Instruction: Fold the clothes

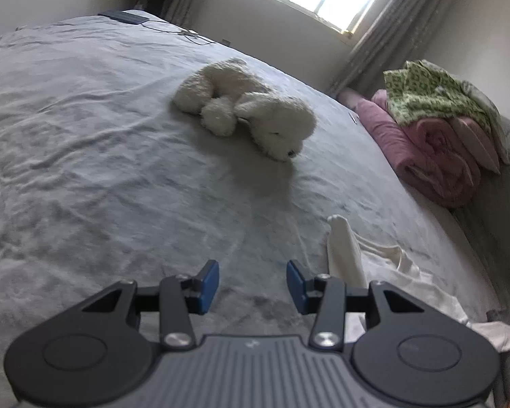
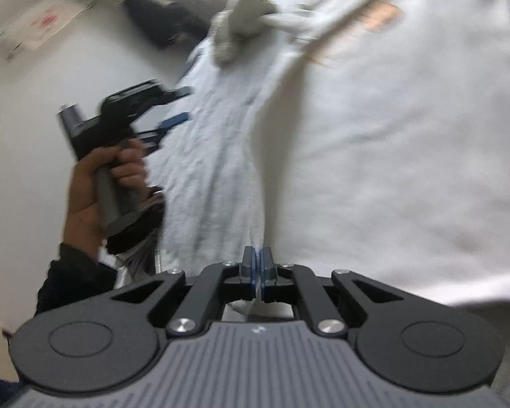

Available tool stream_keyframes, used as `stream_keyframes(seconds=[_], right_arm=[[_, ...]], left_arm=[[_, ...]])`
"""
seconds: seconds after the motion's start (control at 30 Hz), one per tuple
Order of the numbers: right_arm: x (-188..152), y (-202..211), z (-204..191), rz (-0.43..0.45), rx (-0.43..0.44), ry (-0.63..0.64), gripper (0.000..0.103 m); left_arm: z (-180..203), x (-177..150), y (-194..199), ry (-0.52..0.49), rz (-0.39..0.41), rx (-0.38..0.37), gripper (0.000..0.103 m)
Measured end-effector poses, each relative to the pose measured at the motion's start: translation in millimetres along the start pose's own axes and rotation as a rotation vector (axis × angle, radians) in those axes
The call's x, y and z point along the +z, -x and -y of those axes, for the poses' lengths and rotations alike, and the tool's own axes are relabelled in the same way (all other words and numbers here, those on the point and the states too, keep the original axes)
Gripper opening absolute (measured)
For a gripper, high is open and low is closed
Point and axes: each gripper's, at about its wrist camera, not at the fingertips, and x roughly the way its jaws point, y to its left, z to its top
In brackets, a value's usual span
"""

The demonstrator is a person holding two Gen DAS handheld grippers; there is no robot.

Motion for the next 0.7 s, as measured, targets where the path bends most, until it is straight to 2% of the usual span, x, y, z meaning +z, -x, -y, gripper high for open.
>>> stream_keyframes(seconds=[0.03, 0.23, 0.3, 0.37, 0.4, 0.43, 0.47, 0.57, 0.6, 0.63, 0.7], right_arm=[[-1.7, 0.1, -0.2, 0.002, -0.026, 0.017, 0.001], [-2.2, 12.4, -12.9, 0.041, -0.040, 0.092, 0.002], [-4.0, 15.9, -25.9, 0.055, -0.056, 0.165, 0.013], [-5.8, 14.5, -35.0, 0.053, -0.050, 0.190, 0.015], [-6.1, 11.8, -37.1, 0.045, -0.053, 0.193, 0.020], [-6.3, 8.7, -38.7, 0.036, -0.058, 0.196, 0.034], [-6.5, 5.7, -40.4, 0.027, -0.062, 0.199, 0.038], [-12.2, -2.0, -41.1, -0.003, -0.105, 0.235, 0.038], [-14.3, -3.6, -41.6, -0.013, -0.112, 0.248, 0.029], [-16.2, -3.8, -43.3, -0.020, -0.117, 0.269, 0.012], [-19.1, -3.9, -49.2, -0.020, -0.125, 0.308, 0.008]], left_arm=[[1.2, -0.2, -0.8, -0.006, -0.001, 0.002, 0.045], [3.6, -1.0, -3.9, -0.014, -0.008, 0.007, 0.045], [3.8, -0.9, -3.7, -0.015, -0.008, 0.006, 0.045], [4.1, -1.1, -3.9, -0.014, -0.010, 0.002, 0.045], [4.5, -1.3, -3.9, -0.014, -0.011, -0.001, 0.045], [5.3, -1.5, -4.2, -0.016, -0.013, -0.003, 0.045], [6.2, -1.7, -4.6, -0.018, -0.014, -0.004, 0.045], [7.8, -2.1, -5.0, -0.022, -0.016, -0.006, 0.045], [8.0, -2.2, -5.1, -0.022, -0.017, -0.007, 0.045], [8.1, -2.3, -5.2, -0.021, -0.018, -0.007, 0.045], [8.4, -2.5, -5.3, -0.021, -0.019, -0.007, 0.045]])
